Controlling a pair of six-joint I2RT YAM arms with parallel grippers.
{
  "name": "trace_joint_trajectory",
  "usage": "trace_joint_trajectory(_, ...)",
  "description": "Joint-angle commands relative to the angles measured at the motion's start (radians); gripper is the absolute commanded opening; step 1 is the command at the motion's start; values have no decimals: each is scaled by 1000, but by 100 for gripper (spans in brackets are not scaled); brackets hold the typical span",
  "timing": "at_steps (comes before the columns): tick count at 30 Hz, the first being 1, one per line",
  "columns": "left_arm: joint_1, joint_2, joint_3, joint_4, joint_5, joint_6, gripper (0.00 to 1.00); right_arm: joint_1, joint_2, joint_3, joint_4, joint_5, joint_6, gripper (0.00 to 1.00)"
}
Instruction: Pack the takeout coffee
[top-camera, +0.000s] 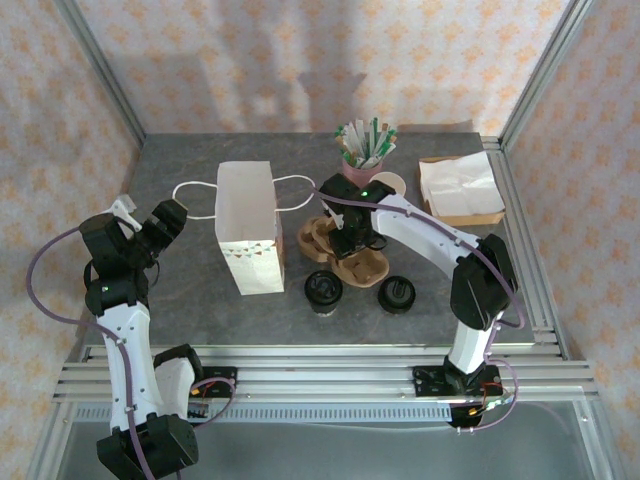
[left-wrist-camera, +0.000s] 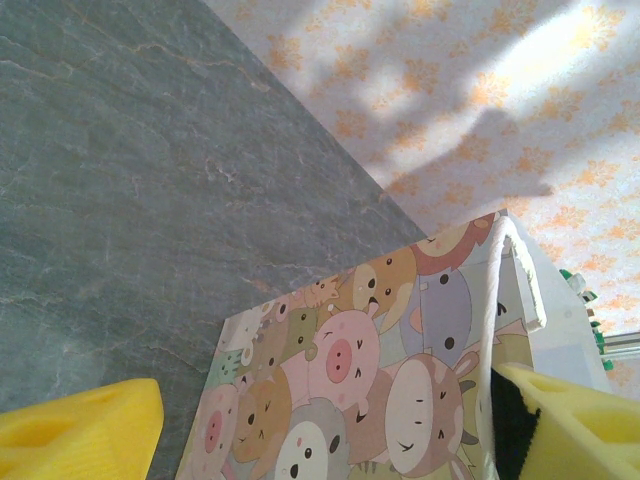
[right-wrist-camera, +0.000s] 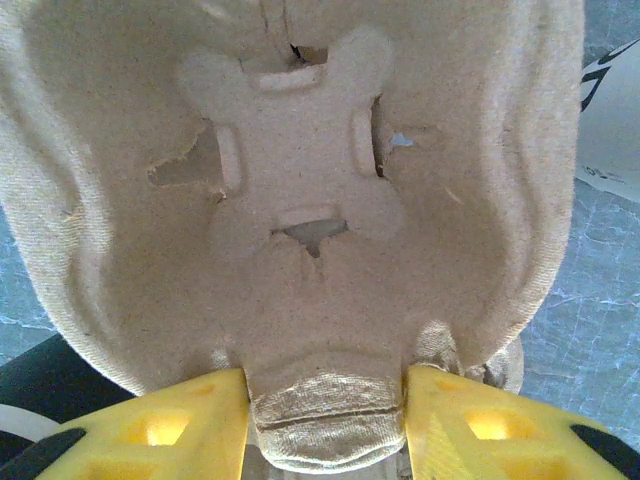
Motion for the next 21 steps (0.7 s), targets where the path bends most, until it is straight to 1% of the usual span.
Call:
trace_joint_trajectory(1, -6, -16, -6, 12, -4, 8, 84, -9, 2, -36, -1, 2, -14, 42)
trace_joint_trajectory(13, -6, -14, -5, 12, -5, 6, 84, -10, -57, -31, -2, 1, 0, 37)
trace_joint_trajectory(15, -6, -16, -6, 12, -5, 6, 84, -10, -69, -31, -2, -2, 5, 35)
trace_joint_trajectory(21, -6, -18, -5, 11, -5, 8, 84, -10, -93, -39, -7, -6, 27, 35)
